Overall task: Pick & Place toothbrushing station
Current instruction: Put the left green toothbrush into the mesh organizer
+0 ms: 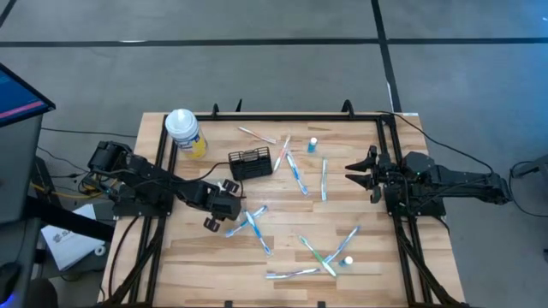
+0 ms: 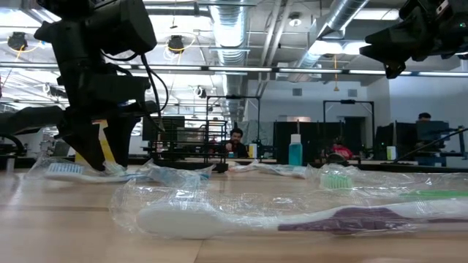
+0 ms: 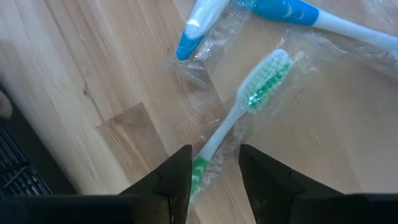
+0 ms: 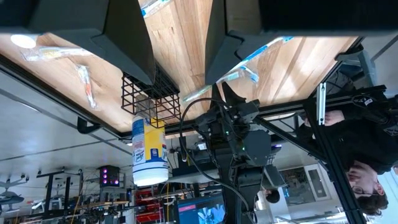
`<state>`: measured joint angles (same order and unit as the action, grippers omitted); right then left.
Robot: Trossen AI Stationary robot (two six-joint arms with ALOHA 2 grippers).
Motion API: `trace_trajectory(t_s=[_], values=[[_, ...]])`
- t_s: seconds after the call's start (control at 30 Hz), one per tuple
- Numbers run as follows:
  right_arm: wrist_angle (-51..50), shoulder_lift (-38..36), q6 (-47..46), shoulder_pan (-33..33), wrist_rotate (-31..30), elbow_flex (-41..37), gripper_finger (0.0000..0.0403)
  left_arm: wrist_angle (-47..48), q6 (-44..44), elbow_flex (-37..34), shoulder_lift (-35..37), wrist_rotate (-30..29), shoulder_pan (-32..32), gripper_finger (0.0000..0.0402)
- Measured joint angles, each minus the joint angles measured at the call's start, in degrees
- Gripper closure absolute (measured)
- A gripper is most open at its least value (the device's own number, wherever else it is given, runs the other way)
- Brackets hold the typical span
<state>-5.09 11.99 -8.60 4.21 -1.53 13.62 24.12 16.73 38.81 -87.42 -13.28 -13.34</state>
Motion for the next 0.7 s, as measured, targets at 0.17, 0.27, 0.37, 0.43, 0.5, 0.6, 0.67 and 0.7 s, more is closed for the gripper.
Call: trace_trajectory(t_s=[0.17,0.27,0.37,0.43,0.5,0.6,0.67,0.7], values=[[0.00,0.01,0.00,0.00,-0.01,-0.01,0.0272,-0.46,-0.03,-0.03,-0.07,0.26,0.00,0.0298],[-0.01,-0.01,0.00,0.00,0.01,-0.01,0.0272,-0.83,-0.24,-0.04,-0.13,0.37,0.00,0.0341],[0.00,0.00,0.00,0.00,-0.01,-0.01,0.0272,-1.46,-0.30,-0.05,-0.17,0.35,0.00,0.0387],[0.01,-0.01,0.00,0.00,-0.01,-0.01,0.0272,-1.69,-0.50,-0.04,-0.15,0.31,-0.02,0.0392],[-0.02,0.00,0.00,0.00,-0.01,-0.01,0.0272,-2.15,-0.49,-0.04,-0.15,0.26,-0.02,0.0395],[-0.02,-0.01,0.00,0.00,0.00,-0.01,0.0272,-2.60,-0.50,-0.04,-0.15,0.22,-0.02,0.0400],[-0.02,-0.01,0.00,0.00,-0.01,-0.01,0.0272,-2.71,-0.51,-0.04,-0.13,0.17,-0.02,0.0401],[-0.02,0.02,0.00,0.00,-0.01,-0.01,0.0272,-2.91,-0.66,-0.04,-0.11,0.15,-0.02,0.0401]])
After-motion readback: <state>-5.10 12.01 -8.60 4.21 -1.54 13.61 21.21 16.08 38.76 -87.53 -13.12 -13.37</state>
